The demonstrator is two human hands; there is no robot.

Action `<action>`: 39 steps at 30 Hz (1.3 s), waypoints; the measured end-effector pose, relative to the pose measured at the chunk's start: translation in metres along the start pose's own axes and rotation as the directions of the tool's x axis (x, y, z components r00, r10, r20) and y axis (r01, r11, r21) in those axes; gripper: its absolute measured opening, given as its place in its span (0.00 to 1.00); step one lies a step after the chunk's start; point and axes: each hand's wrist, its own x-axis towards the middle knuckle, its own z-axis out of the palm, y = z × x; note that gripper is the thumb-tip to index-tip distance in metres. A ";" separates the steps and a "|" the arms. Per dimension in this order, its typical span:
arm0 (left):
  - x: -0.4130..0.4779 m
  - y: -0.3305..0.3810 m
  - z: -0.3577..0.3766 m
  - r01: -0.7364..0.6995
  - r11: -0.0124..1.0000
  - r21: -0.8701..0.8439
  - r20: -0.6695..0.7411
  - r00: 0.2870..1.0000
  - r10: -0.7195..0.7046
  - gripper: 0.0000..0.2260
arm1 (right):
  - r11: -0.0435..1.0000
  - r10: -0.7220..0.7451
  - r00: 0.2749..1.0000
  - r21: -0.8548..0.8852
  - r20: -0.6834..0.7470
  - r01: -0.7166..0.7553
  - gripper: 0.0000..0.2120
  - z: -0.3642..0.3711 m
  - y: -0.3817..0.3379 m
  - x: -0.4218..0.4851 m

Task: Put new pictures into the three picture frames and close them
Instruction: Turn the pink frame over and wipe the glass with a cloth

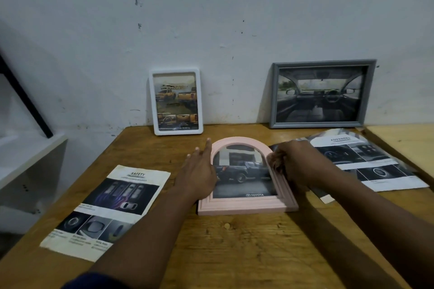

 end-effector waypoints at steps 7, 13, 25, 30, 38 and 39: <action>-0.005 0.003 -0.008 -0.011 0.999 0.054 -0.202 0.979 0.021 0.30 | 0.996 -0.063 0.926 -0.035 0.372 0.082 0.15 -0.039 0.006 -0.091; -0.023 0.012 -0.018 0.066 0.998 -0.010 -0.117 0.991 -0.067 0.28 | 0.992 0.046 0.988 0.111 0.144 -0.062 0.20 -0.030 0.004 -0.060; -0.017 0.010 -0.017 0.020 0.839 -0.544 -0.124 0.987 -0.104 0.22 | 0.884 0.211 0.977 0.426 -0.002 -0.190 0.21 0.013 -0.024 0.004; -0.003 0.013 -0.031 -0.163 0.820 -0.548 -0.323 0.946 -0.027 0.28 | 0.798 0.120 0.948 0.597 -0.295 0.085 0.24 0.002 -0.027 0.008; 0.042 0.026 -0.022 -0.210 0.855 -0.474 -0.414 0.910 -0.006 0.41 | 0.748 0.070 0.933 0.637 -0.353 0.185 0.30 0.007 -0.012 0.043; 0.051 0.029 -0.021 -0.219 0.845 -0.487 -0.411 0.912 0.000 0.41 | 0.746 0.074 0.934 0.641 -0.351 0.182 0.31 0.008 -0.009 0.051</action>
